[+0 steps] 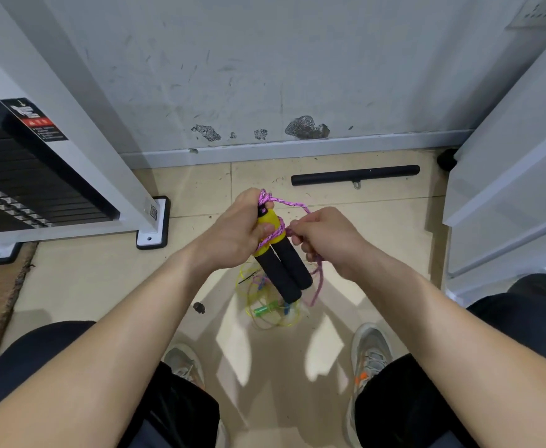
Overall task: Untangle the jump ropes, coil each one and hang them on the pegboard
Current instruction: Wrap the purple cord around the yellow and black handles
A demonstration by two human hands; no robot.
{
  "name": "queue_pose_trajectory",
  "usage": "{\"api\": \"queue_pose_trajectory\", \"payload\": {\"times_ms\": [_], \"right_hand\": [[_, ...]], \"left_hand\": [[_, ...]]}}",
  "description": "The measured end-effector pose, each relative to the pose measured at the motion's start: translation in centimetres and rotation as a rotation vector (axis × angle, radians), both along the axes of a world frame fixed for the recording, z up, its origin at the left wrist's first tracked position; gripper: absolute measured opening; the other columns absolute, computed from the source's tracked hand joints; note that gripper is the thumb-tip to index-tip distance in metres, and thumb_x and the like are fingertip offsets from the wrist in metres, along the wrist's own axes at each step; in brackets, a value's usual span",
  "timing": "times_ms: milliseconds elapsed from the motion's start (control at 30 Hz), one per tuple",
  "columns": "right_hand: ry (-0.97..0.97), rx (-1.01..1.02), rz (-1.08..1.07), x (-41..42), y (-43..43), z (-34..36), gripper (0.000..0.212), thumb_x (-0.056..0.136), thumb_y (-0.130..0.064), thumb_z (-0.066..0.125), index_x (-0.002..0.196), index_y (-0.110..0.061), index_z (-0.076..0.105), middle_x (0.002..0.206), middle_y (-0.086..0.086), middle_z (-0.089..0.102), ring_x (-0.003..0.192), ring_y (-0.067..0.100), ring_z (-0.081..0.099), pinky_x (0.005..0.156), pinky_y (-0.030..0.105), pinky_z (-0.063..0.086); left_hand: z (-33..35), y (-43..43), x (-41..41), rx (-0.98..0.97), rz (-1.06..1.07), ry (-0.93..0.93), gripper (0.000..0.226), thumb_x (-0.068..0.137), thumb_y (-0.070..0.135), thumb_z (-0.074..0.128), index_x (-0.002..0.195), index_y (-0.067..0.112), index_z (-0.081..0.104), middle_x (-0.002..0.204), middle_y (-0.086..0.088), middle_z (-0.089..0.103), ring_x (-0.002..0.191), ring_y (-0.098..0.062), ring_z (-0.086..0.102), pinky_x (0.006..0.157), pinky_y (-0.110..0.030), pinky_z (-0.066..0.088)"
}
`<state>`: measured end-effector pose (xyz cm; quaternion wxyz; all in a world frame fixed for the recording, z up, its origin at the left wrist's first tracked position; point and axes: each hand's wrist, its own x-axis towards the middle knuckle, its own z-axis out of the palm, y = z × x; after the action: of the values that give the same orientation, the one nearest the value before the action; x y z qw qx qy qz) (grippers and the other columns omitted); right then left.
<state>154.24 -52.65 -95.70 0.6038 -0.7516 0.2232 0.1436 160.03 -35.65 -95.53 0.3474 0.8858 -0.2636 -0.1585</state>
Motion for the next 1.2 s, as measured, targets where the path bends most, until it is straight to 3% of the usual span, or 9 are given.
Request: {"api": "queue_pose_trajectory", "payload": {"times_ms": [133, 267, 433, 600, 867, 967, 1033, 1100, 1200], "right_hand": [[-0.045, 0.143, -0.239, -0.6, 2.0, -0.3, 0.026, 0.097, -0.009, 0.052, 0.074, -0.008, 0.064, 0.064, 0.005, 0.06, 0.045, 0.014, 0.047, 0.05, 0.028, 0.046], [-0.09, 0.075, -0.223, -0.9, 3.4, -0.6, 0.023, 0.098, -0.02, 0.05, 0.085, -0.007, 0.064, 0.062, 0.001, 0.054, 0.039, 0.015, 0.042, 0.048, 0.027, 0.038], [-0.23, 0.005, -0.138, -1.4, 5.4, -1.3, 0.025, 0.099, -0.038, 0.044, 0.085, -0.03, 0.063, 0.066, -0.013, 0.052, 0.06, 0.012, 0.048, 0.063, 0.029, 0.04], [-0.202, 0.068, -0.038, -1.9, 5.5, -2.4, 0.041, 0.102, -0.046, 0.036, 0.069, -0.028, 0.054, 0.049, -0.014, 0.044, 0.052, 0.015, 0.042, 0.058, 0.031, 0.037], [-0.046, 0.027, 0.14, -1.2, 1.9, -1.4, 0.065, 0.084, -0.079, 0.05, 0.058, -0.023, 0.03, 0.059, -0.001, 0.027, 0.054, 0.019, 0.026, 0.054, 0.027, 0.028], [-0.058, 0.032, 0.216, -1.4, 0.8, -1.2, 0.055, 0.089, -0.061, 0.061, 0.061, -0.021, 0.037, 0.053, -0.007, 0.033, 0.047, 0.011, 0.031, 0.051, 0.025, 0.028], [-0.17, 0.072, 0.223, -1.4, -0.4, -1.2, 0.026, 0.096, -0.028, 0.066, 0.072, -0.023, 0.056, 0.055, -0.02, 0.052, 0.05, -0.002, 0.05, 0.057, 0.024, 0.041], [-0.206, 0.099, 0.224, -1.3, -1.9, -0.5, 0.027, 0.094, 0.002, 0.06, 0.083, -0.021, 0.066, 0.064, -0.022, 0.064, 0.061, -0.008, 0.06, 0.064, 0.023, 0.05], [-0.22, -0.099, 0.37, -0.6, -3.1, -0.2, 0.023, 0.09, -0.002, 0.064, 0.073, -0.016, 0.068, 0.063, -0.015, 0.063, 0.061, 0.0, 0.057, 0.062, 0.019, 0.044]], "left_hand": [[-1.4, -1.5, -0.7, -0.046, 0.192, -0.193, 0.03, 0.092, 0.0, 0.057, 0.118, 0.009, 0.045, 0.11, -0.002, 0.04, 0.099, -0.022, 0.047, 0.086, -0.03, 0.041], [-1.7, -2.4, -0.8, -0.12, 0.383, -0.346, 0.027, 0.088, -0.004, 0.057, 0.11, 0.003, 0.045, 0.108, -0.007, 0.039, 0.096, -0.029, 0.046, 0.083, -0.041, 0.044], [-0.8, -3.4, -0.6, -0.301, 0.644, -0.338, 0.023, 0.09, -0.001, 0.059, 0.109, 0.0, 0.044, 0.105, -0.007, 0.038, 0.09, -0.014, 0.034, 0.08, -0.021, 0.029], [-0.3, -2.8, 0.4, -0.582, 0.799, -0.053, 0.022, 0.097, 0.016, 0.055, 0.116, 0.014, 0.044, 0.114, -0.01, 0.053, 0.098, -0.021, 0.054, 0.089, -0.031, 0.045], [1.8, -1.5, 1.0, -1.018, 0.761, 0.687, 0.016, 0.103, -0.002, 0.043, 0.1, -0.008, 0.058, 0.071, -0.006, 0.069, 0.064, -0.016, 0.066, 0.073, -0.035, 0.058], [1.8, -0.8, 0.3, -0.969, 0.57, 0.835, 0.03, 0.101, -0.005, 0.042, 0.125, -0.022, 0.048, 0.11, -0.024, 0.061, 0.101, -0.032, 0.059, 0.087, -0.041, 0.056], [1.8, -0.1, 0.2, -0.925, 0.445, 0.878, 0.035, 0.101, -0.003, 0.041, 0.131, -0.022, 0.044, 0.119, -0.03, 0.056, 0.108, -0.036, 0.056, 0.091, -0.041, 0.055], [2.0, 0.6, 0.4, -0.859, 0.31, 0.86, 0.033, 0.101, 0.003, 0.044, 0.126, -0.018, 0.048, 0.111, -0.025, 0.059, 0.098, -0.031, 0.062, 0.085, -0.034, 0.059], [2.4, 1.4, 0.2, -0.627, 0.125, 0.719, 0.006, 0.099, 0.006, 0.052, 0.1, 0.001, 0.055, 0.089, -0.012, 0.058, 0.076, -0.017, 0.059, 0.067, -0.023, 0.053]]}}
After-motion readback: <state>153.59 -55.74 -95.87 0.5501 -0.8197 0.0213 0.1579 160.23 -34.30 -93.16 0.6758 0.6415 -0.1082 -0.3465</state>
